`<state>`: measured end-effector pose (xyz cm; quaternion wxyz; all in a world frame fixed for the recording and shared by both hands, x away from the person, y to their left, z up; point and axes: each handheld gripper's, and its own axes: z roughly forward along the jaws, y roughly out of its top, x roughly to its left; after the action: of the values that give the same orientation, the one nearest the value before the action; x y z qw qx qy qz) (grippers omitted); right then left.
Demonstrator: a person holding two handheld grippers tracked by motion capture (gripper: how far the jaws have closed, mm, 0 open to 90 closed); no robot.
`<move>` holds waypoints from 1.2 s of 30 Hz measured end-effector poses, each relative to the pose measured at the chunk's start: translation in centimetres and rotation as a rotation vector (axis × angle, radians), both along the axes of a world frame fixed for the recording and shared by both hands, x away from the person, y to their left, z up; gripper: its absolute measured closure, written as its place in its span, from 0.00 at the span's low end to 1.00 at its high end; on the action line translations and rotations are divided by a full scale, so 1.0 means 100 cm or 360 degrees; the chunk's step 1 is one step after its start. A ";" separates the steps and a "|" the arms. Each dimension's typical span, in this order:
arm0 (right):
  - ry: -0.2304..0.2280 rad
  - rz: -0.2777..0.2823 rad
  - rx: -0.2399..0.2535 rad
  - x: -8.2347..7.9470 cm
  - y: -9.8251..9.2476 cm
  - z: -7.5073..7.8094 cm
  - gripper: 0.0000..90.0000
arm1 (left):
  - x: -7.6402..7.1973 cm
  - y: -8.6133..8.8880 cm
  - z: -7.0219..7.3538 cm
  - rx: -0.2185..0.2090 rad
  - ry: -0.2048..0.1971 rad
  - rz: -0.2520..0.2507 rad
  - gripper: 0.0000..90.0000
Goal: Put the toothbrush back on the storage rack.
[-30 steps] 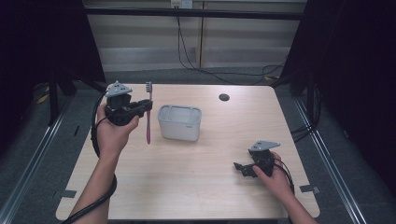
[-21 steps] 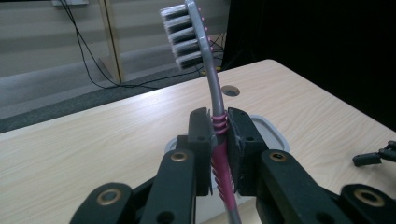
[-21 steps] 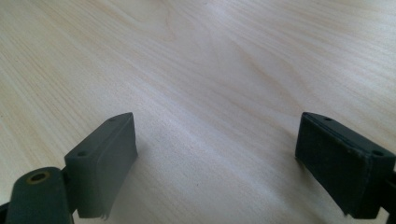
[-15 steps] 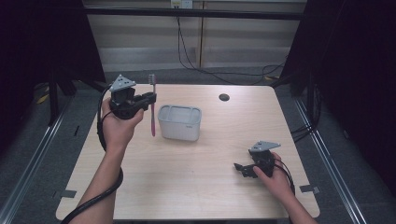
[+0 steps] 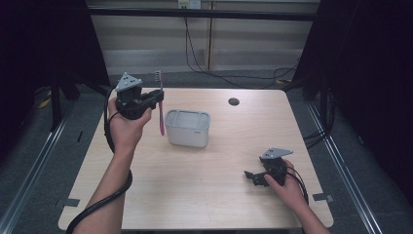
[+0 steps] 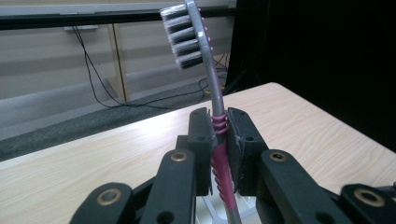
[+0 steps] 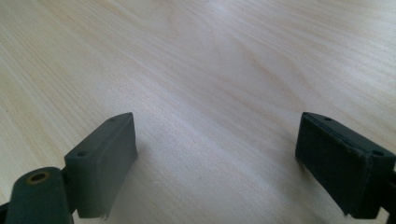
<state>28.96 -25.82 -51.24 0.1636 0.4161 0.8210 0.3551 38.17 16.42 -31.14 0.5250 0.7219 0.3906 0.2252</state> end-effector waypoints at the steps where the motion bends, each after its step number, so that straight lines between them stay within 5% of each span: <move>1: 0.0000 0.0000 0.0000 0.000 0.000 0.000 0.13 | 0.001 0.000 -0.001 -0.0023 -0.0003 0.0002 0.90; 22: 0.0000 -0.0003 0.0002 0.000 0.000 0.000 0.13 | 0.010 0.000 -0.001 -0.0081 -0.0108 0.0037 0.90; 36: 0.0000 -0.0003 0.0002 0.000 0.000 0.000 0.13 | 0.020 -0.001 -0.006 -0.0104 -0.0105 0.0064 0.90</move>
<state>28.95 -25.81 -51.24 0.1636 0.4171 0.8203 0.3555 40.18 16.28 -31.74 0.5564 0.6885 0.3945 0.2465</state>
